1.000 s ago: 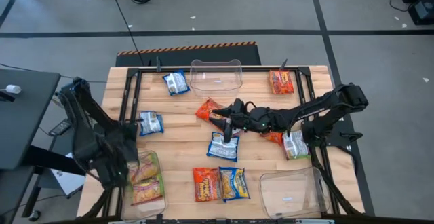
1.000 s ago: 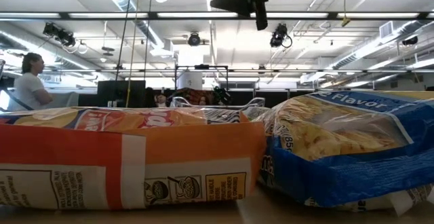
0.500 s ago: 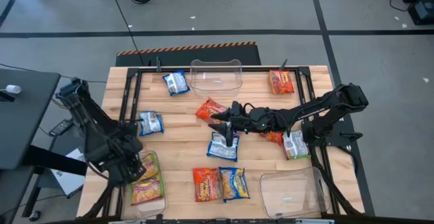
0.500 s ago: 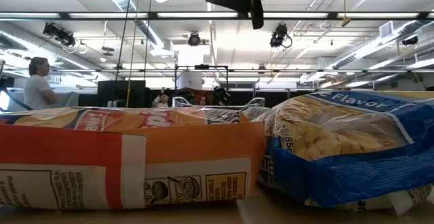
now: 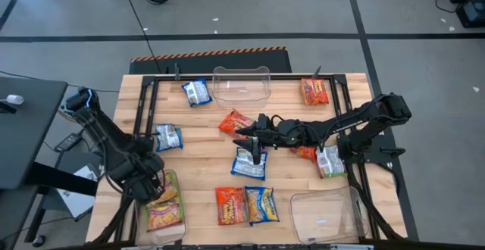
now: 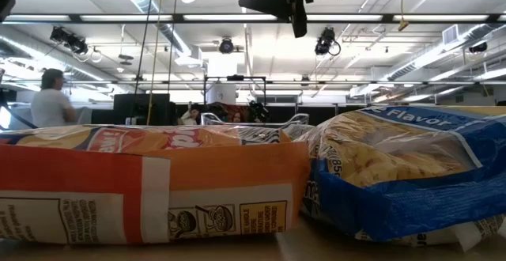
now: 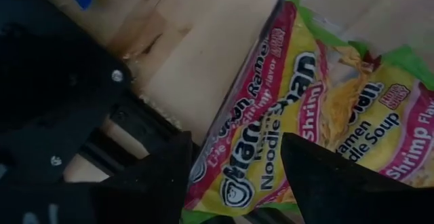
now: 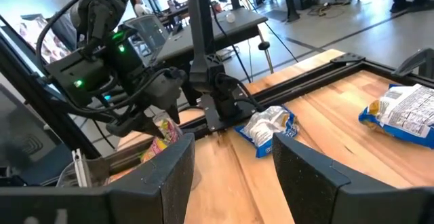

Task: Sort Maruchan noodles
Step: Put the green noodle pack into the bottom left transparent bin

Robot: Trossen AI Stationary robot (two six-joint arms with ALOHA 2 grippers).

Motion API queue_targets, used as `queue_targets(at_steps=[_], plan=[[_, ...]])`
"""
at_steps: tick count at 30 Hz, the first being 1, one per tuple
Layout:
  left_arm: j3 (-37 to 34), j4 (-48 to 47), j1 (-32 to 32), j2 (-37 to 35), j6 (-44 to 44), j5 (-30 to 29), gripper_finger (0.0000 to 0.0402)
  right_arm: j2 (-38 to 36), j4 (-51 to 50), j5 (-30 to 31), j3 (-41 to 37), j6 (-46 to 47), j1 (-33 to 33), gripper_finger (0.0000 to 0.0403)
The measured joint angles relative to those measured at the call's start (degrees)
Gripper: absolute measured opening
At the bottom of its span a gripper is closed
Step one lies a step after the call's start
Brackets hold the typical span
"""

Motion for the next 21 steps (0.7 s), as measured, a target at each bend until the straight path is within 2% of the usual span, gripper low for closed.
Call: queue_targets(at_steps=[5, 10, 17, 21], plan=[[4.21, -4.02, -0.02, 0.03, -1.6, 2.7, 0.0204, 0.0, -0.17, 0.0, 0.0, 0.5, 0.0, 0.0204], [10.35, -6.12, -0.11, 0.0, -2.02, 2.1, 0.0191, 0.0, -0.51, 0.0, 0.0, 0.66, 0.0, 0.0204], [8.08, -9.05, 0.18, 0.01, 1.31, -1.07, 0.0189, 0.0, -1.27, 0.52, -0.02, 0.66, 0.0, 0.0204], [5.8, -7.34, 1.62, 0.02, 5.47, -3.61, 0.0189, 0.0, -1.53, 0.52, -0.02, 0.66, 0.0, 0.0204]])
